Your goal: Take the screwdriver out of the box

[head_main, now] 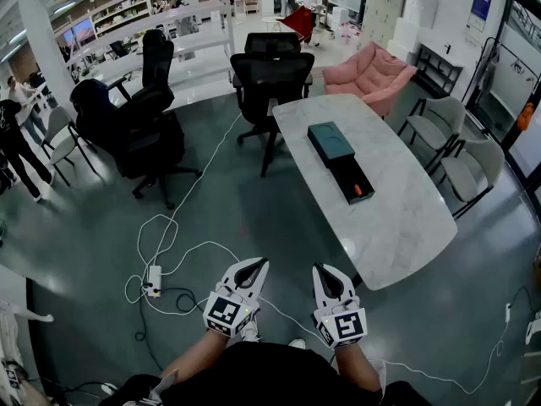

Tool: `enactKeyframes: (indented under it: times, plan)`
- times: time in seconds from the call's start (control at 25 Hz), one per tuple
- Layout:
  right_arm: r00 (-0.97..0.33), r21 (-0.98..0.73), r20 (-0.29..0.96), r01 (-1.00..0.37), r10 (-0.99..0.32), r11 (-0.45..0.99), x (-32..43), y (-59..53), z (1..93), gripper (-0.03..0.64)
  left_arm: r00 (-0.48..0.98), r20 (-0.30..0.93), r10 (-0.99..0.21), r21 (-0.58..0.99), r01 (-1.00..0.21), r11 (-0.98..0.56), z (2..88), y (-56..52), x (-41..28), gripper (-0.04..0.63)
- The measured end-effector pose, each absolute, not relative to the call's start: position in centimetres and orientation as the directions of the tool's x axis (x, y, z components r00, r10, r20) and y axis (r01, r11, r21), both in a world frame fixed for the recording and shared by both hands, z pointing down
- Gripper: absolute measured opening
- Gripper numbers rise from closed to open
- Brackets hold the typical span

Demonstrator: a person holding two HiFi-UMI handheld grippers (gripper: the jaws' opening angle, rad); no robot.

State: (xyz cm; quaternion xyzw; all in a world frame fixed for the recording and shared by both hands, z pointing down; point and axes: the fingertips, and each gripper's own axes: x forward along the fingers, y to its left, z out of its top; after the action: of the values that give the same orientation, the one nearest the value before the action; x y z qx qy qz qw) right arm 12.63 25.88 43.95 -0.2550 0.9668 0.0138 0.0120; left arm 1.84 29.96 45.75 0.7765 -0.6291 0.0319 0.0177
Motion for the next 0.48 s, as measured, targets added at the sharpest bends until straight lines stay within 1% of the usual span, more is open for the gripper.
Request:
enactKeyframes:
  times: [0.2,0.48]
  plan:
    - [-0.869,0.024,-0.032,-0.494,-0.493,0.869,13.16,25.74,43.44,0.023,0.204,0.068,-0.977,-0.015,-0.979,-0.205,45.46,29.86,2.24,0.005]
    - [-0.865,-0.016,-0.052,-0.498,-0.498,0.867,12.96,25.79,43.05,0.023,0.201,0.058,-0.978,-0.023,-0.979,-0.203,45.07,30.16,1.98,0.006]
